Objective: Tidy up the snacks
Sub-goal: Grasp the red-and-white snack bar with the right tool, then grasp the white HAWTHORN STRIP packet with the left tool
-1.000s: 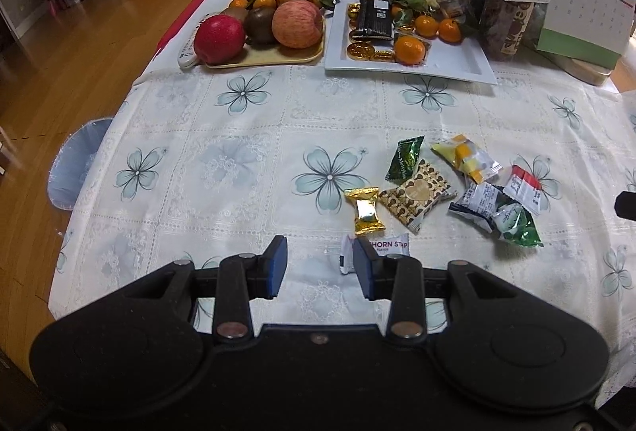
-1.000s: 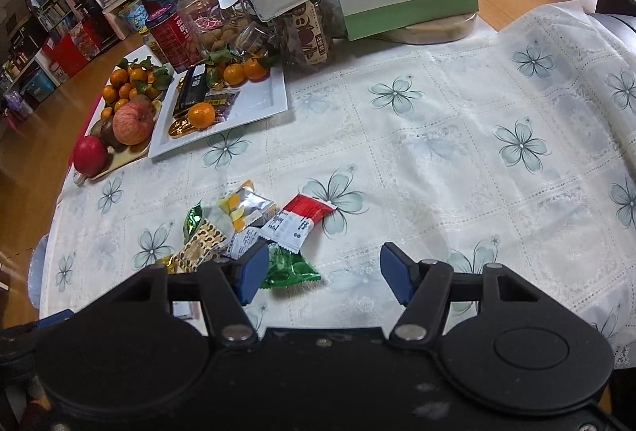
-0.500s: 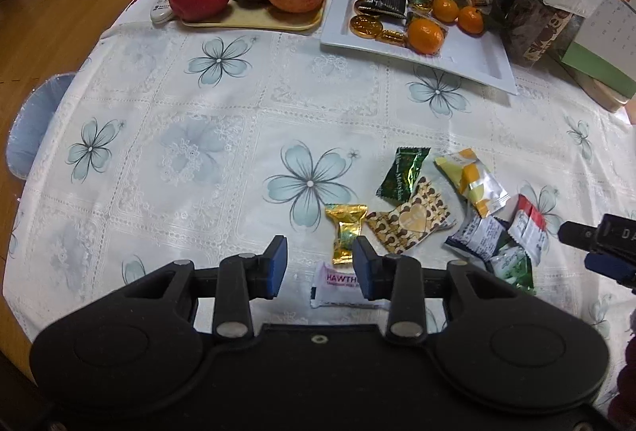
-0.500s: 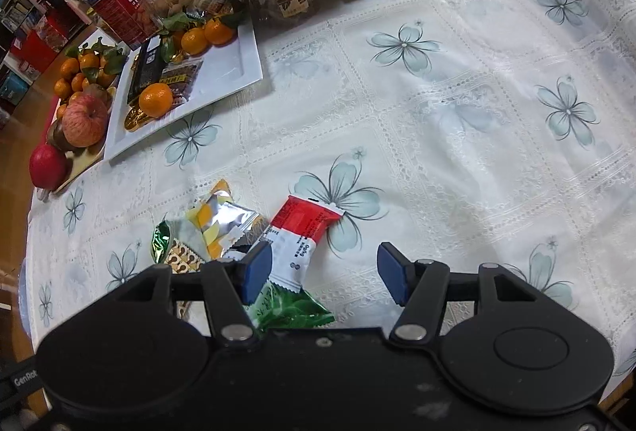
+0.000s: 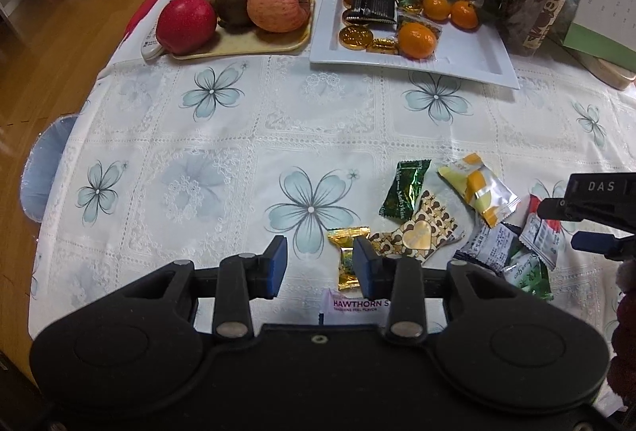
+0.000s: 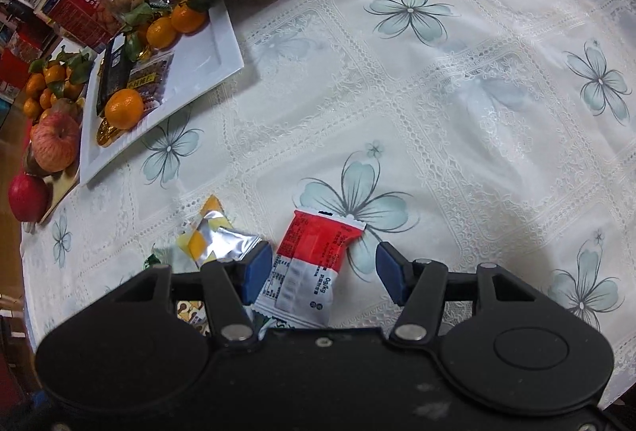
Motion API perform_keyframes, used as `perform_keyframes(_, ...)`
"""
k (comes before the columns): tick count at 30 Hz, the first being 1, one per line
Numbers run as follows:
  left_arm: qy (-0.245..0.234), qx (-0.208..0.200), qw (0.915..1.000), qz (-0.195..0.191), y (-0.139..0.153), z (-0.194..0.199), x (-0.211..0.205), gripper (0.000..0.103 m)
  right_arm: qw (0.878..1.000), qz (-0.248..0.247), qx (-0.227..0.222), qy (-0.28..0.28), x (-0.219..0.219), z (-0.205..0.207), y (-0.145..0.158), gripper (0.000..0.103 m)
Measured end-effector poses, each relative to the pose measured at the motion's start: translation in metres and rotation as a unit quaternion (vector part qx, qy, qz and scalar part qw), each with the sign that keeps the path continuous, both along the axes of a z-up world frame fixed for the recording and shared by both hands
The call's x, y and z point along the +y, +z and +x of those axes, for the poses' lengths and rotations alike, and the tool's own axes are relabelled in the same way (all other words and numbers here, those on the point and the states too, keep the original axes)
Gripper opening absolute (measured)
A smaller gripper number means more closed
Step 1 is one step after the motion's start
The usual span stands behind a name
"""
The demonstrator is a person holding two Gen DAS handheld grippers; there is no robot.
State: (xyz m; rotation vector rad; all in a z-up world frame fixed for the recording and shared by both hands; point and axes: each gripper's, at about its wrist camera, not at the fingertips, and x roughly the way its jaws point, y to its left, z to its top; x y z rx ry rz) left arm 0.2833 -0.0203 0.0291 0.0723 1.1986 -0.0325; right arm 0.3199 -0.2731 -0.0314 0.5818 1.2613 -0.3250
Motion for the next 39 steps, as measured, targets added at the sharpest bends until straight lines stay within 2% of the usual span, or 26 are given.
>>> perform_keyframes(9,0.017,0.029,0.9993,-0.015,-0.009,0.006,0.005,0.046,1.0,-0.006,0.017,0.004,0.007,0.009,-0.012,0.061)
perform_keyframes(17,0.013,0.035,0.9991,-0.017,-0.012,0.007,0.003,0.046,0.997,-0.051,0.025,0.052,0.033,0.014,-0.014,0.061)
perform_keyframes(18,0.011,0.036,0.9992,-0.017,-0.012,0.006,0.003,0.046,0.997,-0.053,0.026,0.055,0.034,0.013,-0.014,0.06)
perform_keyframes(20,0.007,0.036,0.9992,-0.017,-0.013,0.006,0.002,0.046,0.997,-0.047,0.026,0.056,0.033,0.012,-0.013,0.048)
perform_keyframes(22,0.004,0.038,0.9991,-0.018,-0.014,0.005,0.001,0.046,0.997,-0.04,0.026,0.054,0.03,0.01,-0.012,0.045)
perform_keyframes(34,-0.016,0.069,0.9973,-0.018,-0.036,0.0,-0.005,0.046,0.998,-0.032,0.002,0.052,0.007,-0.013,0.02,0.043)
perform_keyframes(39,0.015,0.067,0.9976,-0.005,-0.046,0.007,-0.002,0.046,0.998,-0.033,-0.008,0.052,0.004,-0.024,0.032,0.043)
